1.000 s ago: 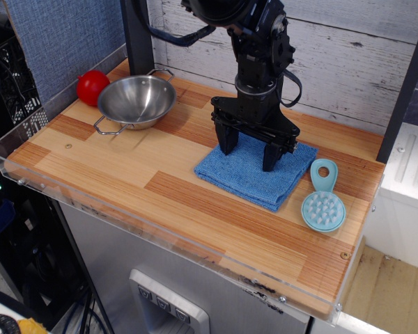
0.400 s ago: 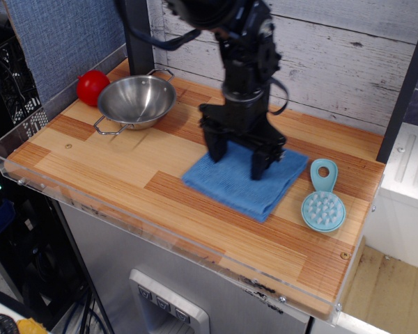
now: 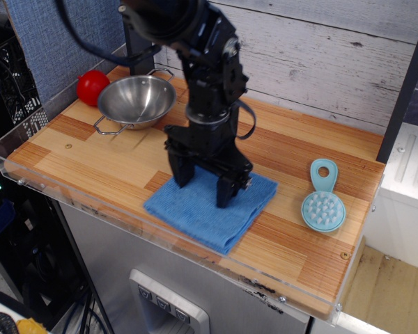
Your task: Move blue towel to lower part of table
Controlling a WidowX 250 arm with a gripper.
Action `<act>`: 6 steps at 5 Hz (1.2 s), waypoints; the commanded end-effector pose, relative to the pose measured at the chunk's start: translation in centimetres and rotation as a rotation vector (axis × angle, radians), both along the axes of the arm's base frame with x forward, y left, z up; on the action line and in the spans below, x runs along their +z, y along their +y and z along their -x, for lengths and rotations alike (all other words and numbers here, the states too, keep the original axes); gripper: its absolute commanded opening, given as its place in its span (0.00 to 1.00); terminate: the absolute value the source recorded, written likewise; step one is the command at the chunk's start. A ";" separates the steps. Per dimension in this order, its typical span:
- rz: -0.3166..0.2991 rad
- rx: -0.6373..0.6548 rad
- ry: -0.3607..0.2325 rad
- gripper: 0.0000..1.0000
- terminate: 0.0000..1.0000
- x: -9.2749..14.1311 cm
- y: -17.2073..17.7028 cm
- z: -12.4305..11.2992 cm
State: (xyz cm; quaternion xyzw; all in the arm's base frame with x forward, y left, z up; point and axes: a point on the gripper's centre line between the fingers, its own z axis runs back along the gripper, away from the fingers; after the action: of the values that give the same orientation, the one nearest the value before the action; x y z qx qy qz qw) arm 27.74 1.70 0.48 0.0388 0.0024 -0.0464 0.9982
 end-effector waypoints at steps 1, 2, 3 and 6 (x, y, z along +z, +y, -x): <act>-0.014 0.004 -0.004 1.00 0.00 0.4 0.9 1.0; 0.063 0.086 -0.076 1.00 0.00 3.0 1.5 -1.9; 0.147 0.123 -0.155 1.00 0.00 6.6 1.4 -5.9; 0.110 0.045 -0.278 1.00 0.00 16.0 -0.2 -6.6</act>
State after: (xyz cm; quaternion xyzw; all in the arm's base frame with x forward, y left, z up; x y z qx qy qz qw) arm 34.42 1.30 14.47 -0.0143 -0.1057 -0.0187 0.9941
